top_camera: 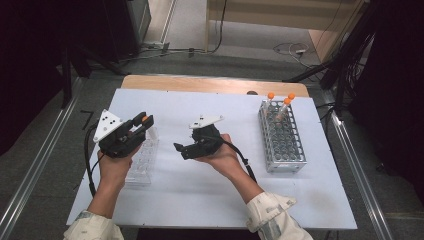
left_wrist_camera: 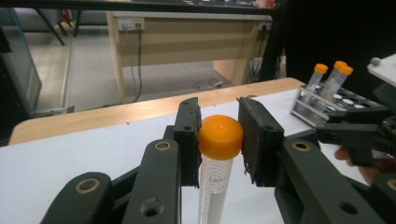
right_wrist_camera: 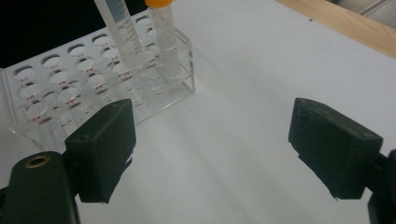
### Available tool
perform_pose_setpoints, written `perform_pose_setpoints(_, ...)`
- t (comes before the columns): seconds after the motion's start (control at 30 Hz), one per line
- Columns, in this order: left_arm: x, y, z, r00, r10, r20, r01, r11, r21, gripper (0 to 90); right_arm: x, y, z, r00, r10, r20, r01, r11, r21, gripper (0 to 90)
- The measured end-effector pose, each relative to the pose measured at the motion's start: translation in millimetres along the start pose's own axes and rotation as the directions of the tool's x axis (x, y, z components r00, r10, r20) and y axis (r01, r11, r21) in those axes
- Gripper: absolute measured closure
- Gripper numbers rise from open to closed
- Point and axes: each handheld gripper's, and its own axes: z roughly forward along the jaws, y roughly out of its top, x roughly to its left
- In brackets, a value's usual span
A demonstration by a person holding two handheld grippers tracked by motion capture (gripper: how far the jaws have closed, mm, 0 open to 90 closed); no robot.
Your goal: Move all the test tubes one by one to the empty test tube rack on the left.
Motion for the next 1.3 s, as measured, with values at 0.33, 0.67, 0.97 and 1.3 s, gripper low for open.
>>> perform_pose_setpoints(0.33,9.9,-7.6,8.0,0.9958,0.043,-0.081,-0.04,0.9986,0.034,69.7,0.7,-0.4,-1.5,1.0,-0.006,0.002,0.006,1.0,-0.004,14.0)
perform_pose_setpoints(0.67,10.9,-17.9,17.5,0.9961,0.048,-0.074,-0.042,0.9954,0.086,69.7,0.4,-0.6,-2.5,1.0,-0.009,0.002,0.009,1.0,-0.006,14.1)
perform_pose_setpoints(0.97,7.3,-27.9,22.1,0.9924,0.085,-0.088,-0.072,0.9871,0.143,69.5,-0.9,-2.0,-4.6,1.0,-0.002,0.002,0.002,1.0,-0.006,14.2)
perform_pose_setpoints(1.3,7.9,-32.2,23.8,0.9927,0.081,-0.089,-0.064,0.9826,0.174,68.9,-2.9,-2.5,-6.3,1.0,-0.001,0.006,0.001,1.0,-0.01,14.3)
